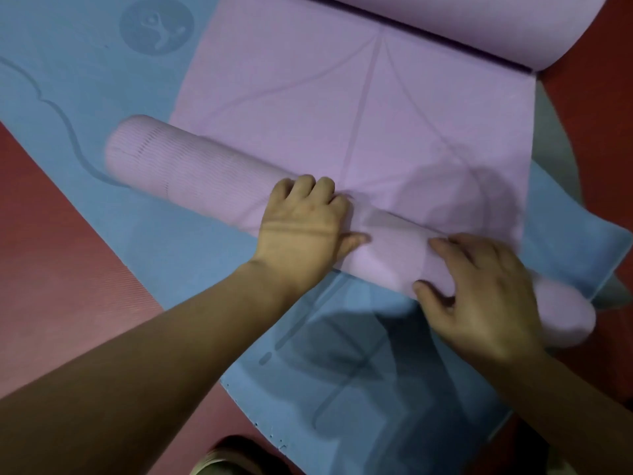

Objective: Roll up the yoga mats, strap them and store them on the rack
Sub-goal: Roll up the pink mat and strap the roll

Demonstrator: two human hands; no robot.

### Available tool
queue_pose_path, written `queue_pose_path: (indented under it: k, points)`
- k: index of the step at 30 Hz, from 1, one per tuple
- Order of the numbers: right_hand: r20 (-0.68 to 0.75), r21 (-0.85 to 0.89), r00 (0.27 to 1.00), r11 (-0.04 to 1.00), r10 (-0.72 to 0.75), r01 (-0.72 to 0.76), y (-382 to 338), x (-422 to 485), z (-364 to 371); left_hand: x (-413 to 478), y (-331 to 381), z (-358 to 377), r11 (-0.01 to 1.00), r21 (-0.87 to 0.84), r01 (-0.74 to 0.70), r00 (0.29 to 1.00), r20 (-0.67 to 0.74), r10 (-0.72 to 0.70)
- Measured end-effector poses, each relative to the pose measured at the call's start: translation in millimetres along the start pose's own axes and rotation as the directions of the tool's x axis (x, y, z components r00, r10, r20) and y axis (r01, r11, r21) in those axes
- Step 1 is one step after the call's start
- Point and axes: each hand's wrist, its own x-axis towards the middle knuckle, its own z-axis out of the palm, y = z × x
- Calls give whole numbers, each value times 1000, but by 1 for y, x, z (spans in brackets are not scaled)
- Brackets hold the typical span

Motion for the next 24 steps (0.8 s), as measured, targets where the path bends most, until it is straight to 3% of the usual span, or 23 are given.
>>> queue_pose_path:
  k: [3, 5, 9, 12, 16, 22, 24]
  points:
    - [170, -62, 985, 998, 38, -28, -5, -2, 10, -8, -3, -1, 979, 173, -105, 934, 355, 37]
    - [214, -112, 975, 993, 60, -36, -5, 0, 20, -5, -2, 1, 965, 230, -128, 909, 417, 21]
    - [151, -165, 987, 986, 63, -37, 1, 18, 30, 15, -3, 6, 972, 210, -107, 945, 325, 34]
    - [51, -97, 999, 995, -14, 19, 13, 23, 30, 22, -7, 8, 980, 159, -121, 961, 266, 75]
    - [24, -50, 999, 998, -48, 49, 14, 16, 26, 16, -12, 5, 983, 132, -127, 982, 157, 106]
    - [-39, 7, 987, 988, -155, 155, 5, -29, 11, -38, 13, -12, 993, 105, -53, 985, 171, 35]
    - [25, 65, 979, 978, -201, 199, 10, -46, 4, -66, 29, -16, 998, 63, -16, 983, 184, 4]
